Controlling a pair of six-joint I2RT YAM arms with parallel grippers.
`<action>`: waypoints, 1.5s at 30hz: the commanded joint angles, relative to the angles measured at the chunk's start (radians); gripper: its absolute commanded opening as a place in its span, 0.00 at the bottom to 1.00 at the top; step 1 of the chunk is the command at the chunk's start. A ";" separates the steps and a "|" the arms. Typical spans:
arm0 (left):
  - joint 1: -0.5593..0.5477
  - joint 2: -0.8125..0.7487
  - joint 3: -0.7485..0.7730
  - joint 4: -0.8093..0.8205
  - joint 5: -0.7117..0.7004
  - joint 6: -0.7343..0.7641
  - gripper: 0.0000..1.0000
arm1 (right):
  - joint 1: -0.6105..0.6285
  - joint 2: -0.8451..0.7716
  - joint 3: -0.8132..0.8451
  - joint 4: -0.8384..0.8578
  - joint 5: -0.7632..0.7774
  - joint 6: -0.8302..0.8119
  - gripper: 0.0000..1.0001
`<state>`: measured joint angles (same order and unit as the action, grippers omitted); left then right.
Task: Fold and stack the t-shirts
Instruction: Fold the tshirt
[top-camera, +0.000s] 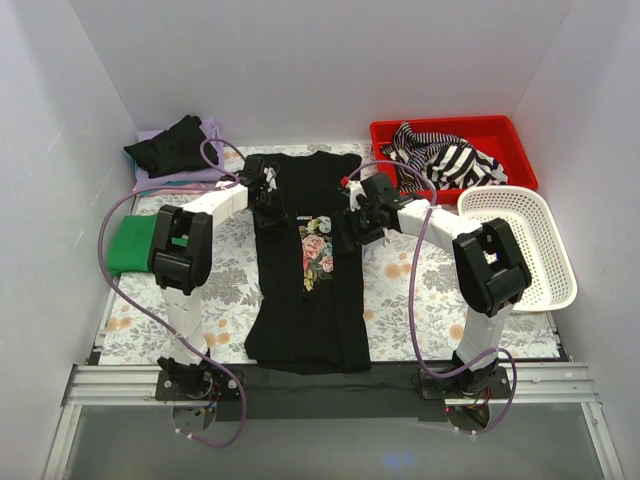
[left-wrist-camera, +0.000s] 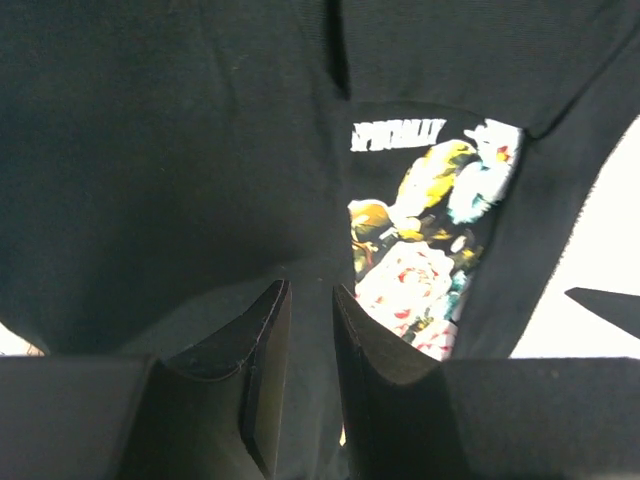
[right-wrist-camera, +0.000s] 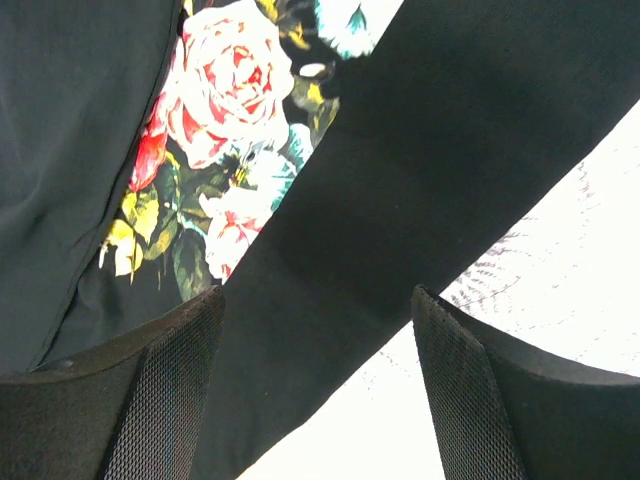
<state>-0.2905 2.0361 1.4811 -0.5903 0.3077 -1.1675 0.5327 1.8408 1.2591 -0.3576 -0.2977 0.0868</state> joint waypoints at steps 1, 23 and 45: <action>-0.006 0.001 0.015 0.003 -0.039 0.006 0.22 | 0.010 0.015 -0.003 0.055 0.020 0.001 0.80; -0.004 0.282 0.403 -0.272 -0.202 0.077 0.21 | 0.010 0.224 0.241 -0.127 0.322 0.011 0.79; -0.087 -0.558 -0.416 -0.149 -0.107 -0.129 0.19 | 0.191 -0.196 -0.105 -0.101 0.120 0.044 0.79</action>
<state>-0.3420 1.6062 1.1393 -0.7311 0.1753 -1.2312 0.6548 1.6802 1.1893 -0.4576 -0.1349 0.1066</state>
